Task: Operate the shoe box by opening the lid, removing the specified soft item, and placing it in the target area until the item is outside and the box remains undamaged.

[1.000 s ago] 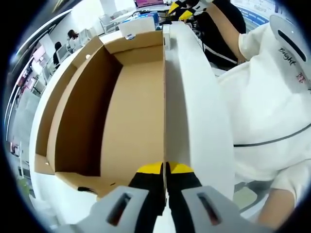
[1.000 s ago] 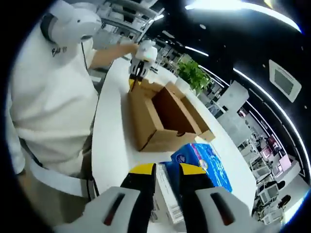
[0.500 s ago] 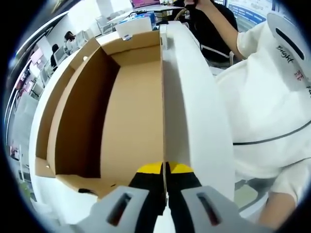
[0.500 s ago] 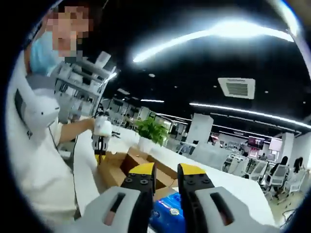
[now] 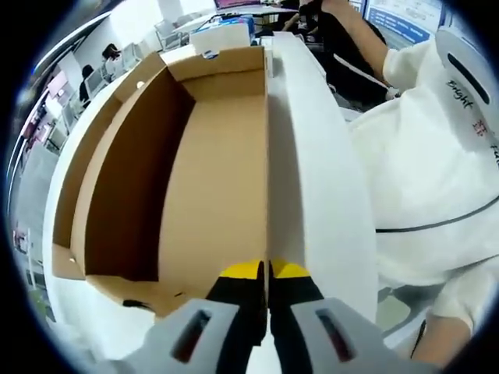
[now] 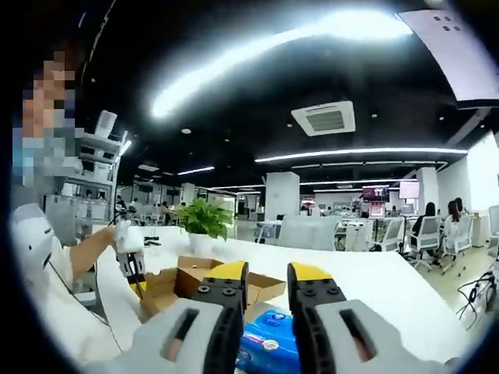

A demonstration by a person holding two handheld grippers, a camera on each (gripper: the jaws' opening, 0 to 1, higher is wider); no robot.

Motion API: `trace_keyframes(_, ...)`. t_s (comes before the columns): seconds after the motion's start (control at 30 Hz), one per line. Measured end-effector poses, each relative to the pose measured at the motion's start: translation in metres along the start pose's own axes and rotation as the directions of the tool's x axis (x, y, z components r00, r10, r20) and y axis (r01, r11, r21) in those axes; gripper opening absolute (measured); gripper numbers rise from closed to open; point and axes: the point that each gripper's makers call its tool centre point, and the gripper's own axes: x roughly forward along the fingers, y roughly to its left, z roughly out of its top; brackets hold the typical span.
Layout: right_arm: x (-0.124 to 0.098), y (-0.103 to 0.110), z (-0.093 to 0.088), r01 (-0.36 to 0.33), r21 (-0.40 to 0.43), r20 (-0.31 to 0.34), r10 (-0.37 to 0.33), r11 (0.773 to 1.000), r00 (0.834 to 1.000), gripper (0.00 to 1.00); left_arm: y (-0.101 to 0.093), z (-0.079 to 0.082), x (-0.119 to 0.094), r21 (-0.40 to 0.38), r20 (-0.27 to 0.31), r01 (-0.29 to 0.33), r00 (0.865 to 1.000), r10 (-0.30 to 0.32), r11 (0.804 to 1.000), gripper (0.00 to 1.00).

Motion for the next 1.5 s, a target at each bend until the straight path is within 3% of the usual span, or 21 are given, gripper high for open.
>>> trace_keyframes(0.07,0.003,0.009,0.001,-0.048,0.000,0.006,0.048,0.999,0.999,0.11,0.000,0.000,0.000,-0.010,0.000,-0.004,1.000,0.004,1.000,0.01)
trace_keyframes(0.13,0.009,0.025,0.006,-0.127,0.090,0.040,0.124,0.988,0.991,0.12,0.000,0.000,0.000,-0.022,0.001,-0.006,1.000,0.006,1.000,0.01)
trace_keyframes(0.23,0.022,0.016,0.000,-0.068,0.153,-0.012,0.071,0.986,0.997,0.18,0.000,0.000,0.000,-0.022,0.000,-0.006,1.000,0.006,1.000,0.01)
trace_keyframes(0.33,0.039,0.005,0.004,-0.022,0.132,-0.040,0.027,0.991,0.999,0.31,0.000,-0.001,-0.001,-0.028,-0.001,0.001,1.000,-0.001,1.000,0.01)
trace_keyframes(0.43,0.058,0.012,-0.003,-0.076,0.195,-0.099,0.097,0.978,0.990,0.21,0.000,-0.001,-0.001,-0.034,-0.004,0.005,1.000,-0.006,0.999,0.01)
trace_keyframes(0.7,0.085,0.011,-0.008,-0.046,0.107,-0.202,0.067,0.993,0.977,0.20,-0.001,-0.001,-0.001,-0.030,0.004,-0.001,1.000,0.001,1.000,0.01)
trace_keyframes(0.83,0.092,0.004,-0.020,-0.044,-0.003,-0.333,0.040,0.999,0.942,0.20,-0.001,0.000,-0.001,-0.028,0.005,-0.005,1.000,0.005,1.000,0.01)
trace_keyframes(1.0,0.102,0.004,-0.016,-0.042,0.035,-0.340,0.052,0.998,0.939,0.21,0.000,0.000,-0.001,-0.028,0.008,-0.001,1.000,0.001,1.000,0.01)
trace_keyframes(1.1,0.105,-0.004,-0.012,0.005,0.002,-0.335,-0.004,1.000,0.942,0.25,0.000,0.000,-0.001,-0.024,0.007,0.000,1.000,0.000,1.000,0.01)
trace_keyframes(1.3,0.108,-0.013,0.000,0.040,0.041,-0.308,-0.025,0.998,0.951,0.29,0.000,0.001,0.000,-0.011,0.008,-0.001,1.000,0.001,1.000,0.01)
trace_keyframes(1.5,0.121,-0.009,0.001,0.035,0.050,-0.342,-0.016,0.998,0.940,0.28,0.001,0.001,0.000,-0.005,0.010,-0.004,1.000,0.004,1.000,0.01)
